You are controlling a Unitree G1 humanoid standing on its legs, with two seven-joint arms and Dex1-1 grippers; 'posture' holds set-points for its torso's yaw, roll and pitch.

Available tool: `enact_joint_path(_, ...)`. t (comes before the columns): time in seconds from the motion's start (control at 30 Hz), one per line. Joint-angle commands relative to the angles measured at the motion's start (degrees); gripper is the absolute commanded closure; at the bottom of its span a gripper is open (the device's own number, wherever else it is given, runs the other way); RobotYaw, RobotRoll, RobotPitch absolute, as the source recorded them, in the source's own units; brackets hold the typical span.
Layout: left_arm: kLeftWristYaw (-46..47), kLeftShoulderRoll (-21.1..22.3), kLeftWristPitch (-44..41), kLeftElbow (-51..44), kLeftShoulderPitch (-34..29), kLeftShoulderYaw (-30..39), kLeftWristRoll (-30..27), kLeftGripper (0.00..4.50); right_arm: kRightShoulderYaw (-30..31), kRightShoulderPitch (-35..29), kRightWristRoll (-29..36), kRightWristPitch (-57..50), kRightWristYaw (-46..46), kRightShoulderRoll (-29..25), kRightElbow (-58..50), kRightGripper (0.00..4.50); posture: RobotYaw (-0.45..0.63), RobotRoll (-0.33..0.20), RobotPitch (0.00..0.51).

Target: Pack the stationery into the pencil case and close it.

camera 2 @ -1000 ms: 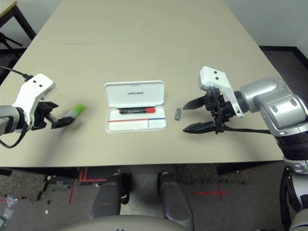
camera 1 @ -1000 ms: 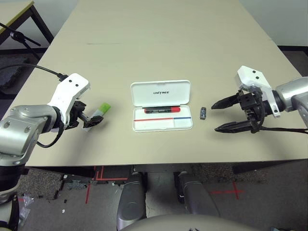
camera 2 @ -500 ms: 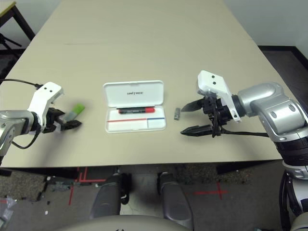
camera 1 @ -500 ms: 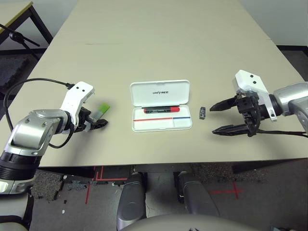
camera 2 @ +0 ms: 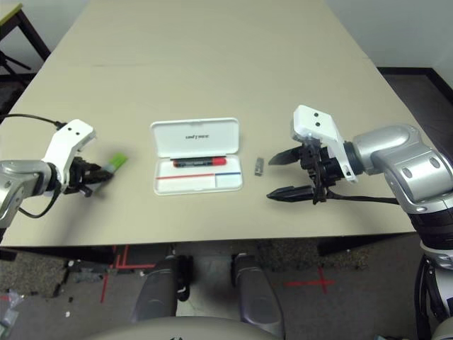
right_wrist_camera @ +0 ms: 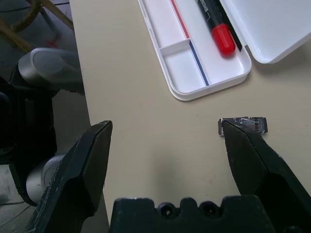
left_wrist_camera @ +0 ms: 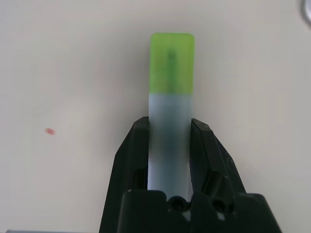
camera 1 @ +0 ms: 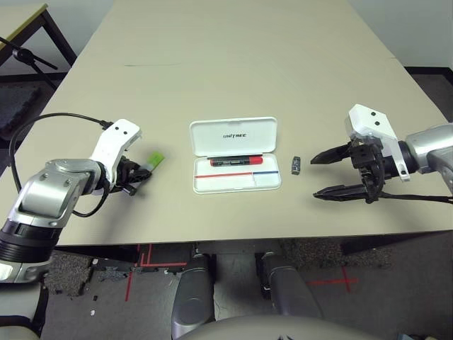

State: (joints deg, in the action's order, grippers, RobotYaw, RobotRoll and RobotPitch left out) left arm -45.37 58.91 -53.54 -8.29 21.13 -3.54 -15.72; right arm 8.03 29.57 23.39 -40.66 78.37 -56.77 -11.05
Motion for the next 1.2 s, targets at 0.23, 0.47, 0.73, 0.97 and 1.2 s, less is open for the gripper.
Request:
enact_joint_path(0.23, -17.30, 7.02, 13.05, -16.90, -7.02, 1.79, -5.94, 3.43, 0.25, 0.11, -0.06, 1.16, -0.36, 0.53, 0.87, 0.00, -0.05, 0.000, 0.168)
enact_joint_path(0.47, -17.17, 4.73, 11.76, -21.84, 0.36, -5.56, -3.06, 3.43, 0.79, 0.40, -0.88, 1.68, -0.45, 0.70, 1.52, 0.00, -0.04, 0.000, 0.169)
enact_joint_path(0.73, -17.67, -4.71, 10.74, -17.89, 15.16, -22.38, 6.65, 3.43, 1.39, 0.35, -1.87, 2.25, -0.62, 0.84, 1.88, 0.00, -0.05, 0.000, 0.167)
enact_joint_path(0.97, -19.62, -9.89, 12.49, -13.50, 20.26, -27.60, 10.59, 3.43, 0.59, -0.97, -1.82, 1.92, -1.19, 0.17, 0.77, 0.00, -0.08, 0.000, 0.167)
enact_joint_path(1.2, -20.10, -14.60, 13.24, -9.08, 21.56, -29.79, 12.22, 3.43, 0.05, -2.06, -1.47, 1.44, -2.02, -0.16, -0.31, 0.00, -0.09, 0.000, 0.168)
